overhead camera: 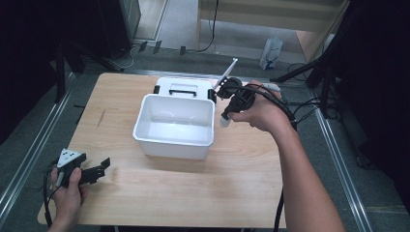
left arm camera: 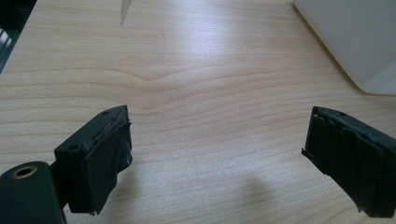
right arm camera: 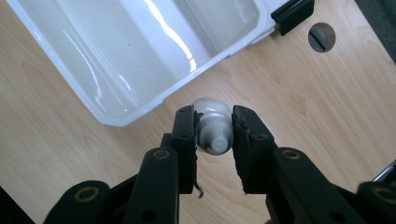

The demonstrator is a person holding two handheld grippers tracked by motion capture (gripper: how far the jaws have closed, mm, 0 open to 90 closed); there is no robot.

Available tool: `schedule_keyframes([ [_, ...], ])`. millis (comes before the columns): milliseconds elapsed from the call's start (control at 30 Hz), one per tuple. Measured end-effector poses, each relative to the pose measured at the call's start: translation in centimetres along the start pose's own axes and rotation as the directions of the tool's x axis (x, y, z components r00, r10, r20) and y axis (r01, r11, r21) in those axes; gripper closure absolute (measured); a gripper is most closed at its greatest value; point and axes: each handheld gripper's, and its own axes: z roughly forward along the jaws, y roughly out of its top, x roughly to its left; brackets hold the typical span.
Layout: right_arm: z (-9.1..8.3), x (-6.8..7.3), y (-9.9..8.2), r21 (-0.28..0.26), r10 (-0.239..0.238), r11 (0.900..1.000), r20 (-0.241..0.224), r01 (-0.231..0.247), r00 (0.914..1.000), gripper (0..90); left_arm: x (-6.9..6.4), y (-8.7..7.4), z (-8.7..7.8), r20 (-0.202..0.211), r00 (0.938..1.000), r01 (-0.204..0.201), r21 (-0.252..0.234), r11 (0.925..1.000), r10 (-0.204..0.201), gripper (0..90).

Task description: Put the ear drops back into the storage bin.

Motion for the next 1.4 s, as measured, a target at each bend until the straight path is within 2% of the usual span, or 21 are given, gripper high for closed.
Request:
schedule_keyframes([
  [333,-0.7,1.3,1.6,-0.036,-0.038,0.9987,-0.006,0.037,0.9993,72.0,0.0,0.0,0.0,0.002,1.0,0.0,0.002,1.0,0.0,8.3],
  [433,-0.5,2.1,2.4,-0.053,-0.065,0.9965,-0.017,0.064,0.9978,72.0,0.0,0.0,0.0,0.001,1.0,-0.002,0.003,1.0,0.002,8.4],
  [667,0.2,2.9,3.4,-0.065,-0.094,0.9936,-0.019,0.092,0.9954,72.0,0.1,0.0,0.0,0.004,1.0,-0.001,0.003,1.0,0.001,8.4],
  [933,1.9,3.2,4.0,-0.05,-0.115,0.9921,-0.006,0.115,0.9933,71.9,0.0,0.0,0.0,0.003,1.0,0.0,0.003,1.0,0.0,8.4],
  [1000,2.8,3.3,4.0,-0.041,-0.138,0.9895,0.001,0.138,0.9904,71.9,0.0,0.0,0.0,0.003,1.0,0.001,0.001,1.0,-0.001,8.4],
  [1167,4.2,3.3,3.8,-0.031,-0.158,0.987,-0.006,0.158,0.9874,71.9,0.0,0.0,0.0,0.002,1.0,0.0,0.002,1.0,0.0,8.4],
  [1400,5.5,3.5,3.9,-0.012,-0.198,0.9801,-0.005,0.198,0.9802,71.8,0.0,0.0,0.0,0.001,1.0,0.001,0.001,1.0,-0.001,8.4],
])
